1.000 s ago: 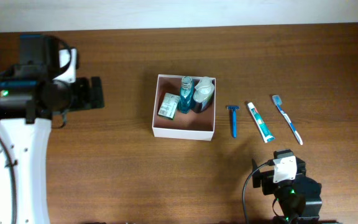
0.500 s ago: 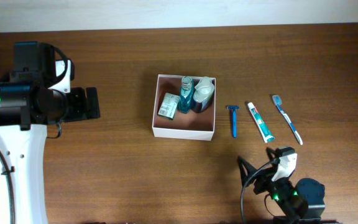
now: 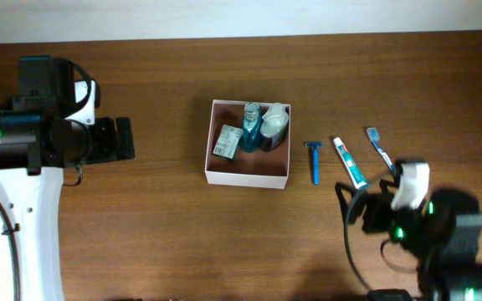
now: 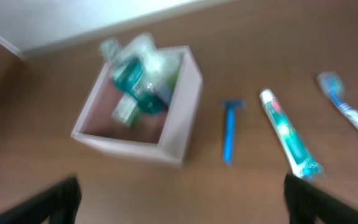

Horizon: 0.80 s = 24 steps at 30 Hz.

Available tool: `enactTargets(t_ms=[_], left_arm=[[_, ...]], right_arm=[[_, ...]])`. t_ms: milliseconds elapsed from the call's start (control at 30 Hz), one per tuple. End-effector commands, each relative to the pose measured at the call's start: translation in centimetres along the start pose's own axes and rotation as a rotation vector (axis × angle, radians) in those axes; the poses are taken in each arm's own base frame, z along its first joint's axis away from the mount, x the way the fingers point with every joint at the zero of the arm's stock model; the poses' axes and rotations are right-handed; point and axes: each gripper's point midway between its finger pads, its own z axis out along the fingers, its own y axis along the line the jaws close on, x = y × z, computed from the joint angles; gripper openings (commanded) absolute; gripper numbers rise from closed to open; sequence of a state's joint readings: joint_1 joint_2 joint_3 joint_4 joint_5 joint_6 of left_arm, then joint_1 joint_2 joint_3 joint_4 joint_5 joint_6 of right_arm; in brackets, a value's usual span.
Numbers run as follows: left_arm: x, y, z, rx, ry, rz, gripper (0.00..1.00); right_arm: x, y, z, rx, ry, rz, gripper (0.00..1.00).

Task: Pack container
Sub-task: 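Reach the right gripper to the blue razor and grasp it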

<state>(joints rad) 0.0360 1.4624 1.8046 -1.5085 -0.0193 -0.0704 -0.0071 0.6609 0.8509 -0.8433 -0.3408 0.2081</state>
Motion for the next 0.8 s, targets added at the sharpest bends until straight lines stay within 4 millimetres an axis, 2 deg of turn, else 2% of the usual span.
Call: enactTargets(t_ms=[0, 100, 200, 233, 300, 400, 567, 633, 700, 767], left_arm=[[-0.2, 0.2, -0.7, -0.007, -0.024, 0.004, 0.99], [-0.2, 0.2, -0.7, -0.007, -0.024, 0.004, 0.99], [-0.2, 0.2, -0.7, -0.007, -0.024, 0.004, 0.99], [-0.2, 0.2, -0.7, -0.007, -0.024, 0.004, 0.99], [-0.2, 0.2, -0.7, -0.007, -0.024, 0.004, 0.99], [-0.2, 0.2, -0.7, -0.007, -0.024, 0.004, 1.0], [-0.2, 0.2, -0.7, -0.007, -0.024, 0.004, 0.99], [-0.2, 0.2, -0.7, -0.007, -0.024, 0.004, 0.99], [-0.2, 0.2, -0.7, -0.007, -0.024, 0.004, 0.99], [-0.2, 0.2, -0.7, -0.007, -0.024, 0.004, 0.99]], right_arm=[[-1.6, -1.4, 2.2, 0.073, 0.156, -0.046, 0.99], [-1.5, -2.9, 5.3, 0.124, 0.343, 0.009, 0.99], [-1.2, -3.1, 9.0, 0.097, 0.451, 0.035, 0.99], [-0.4, -2.8, 11.4, 0.051, 0.508, 0.052, 0.99], [0.8, -2.9, 14.1, 0.039, 0.558, 0.045, 0.99], [2.6, -3.9, 17.4, 0.115, 0.61, -0.022, 0.99], [4.9, -5.8, 20.8, 0.314, 0.642, -0.118, 0.98], [5.6, -6.6, 21.6, 0.381, 0.651, -0.128, 0.94], [6.5, -7.1, 22.1, 0.407, 0.67, -0.104, 0.85], [7.5, -7.8, 22.7, 0.427, 0.694, -0.065, 0.69]])
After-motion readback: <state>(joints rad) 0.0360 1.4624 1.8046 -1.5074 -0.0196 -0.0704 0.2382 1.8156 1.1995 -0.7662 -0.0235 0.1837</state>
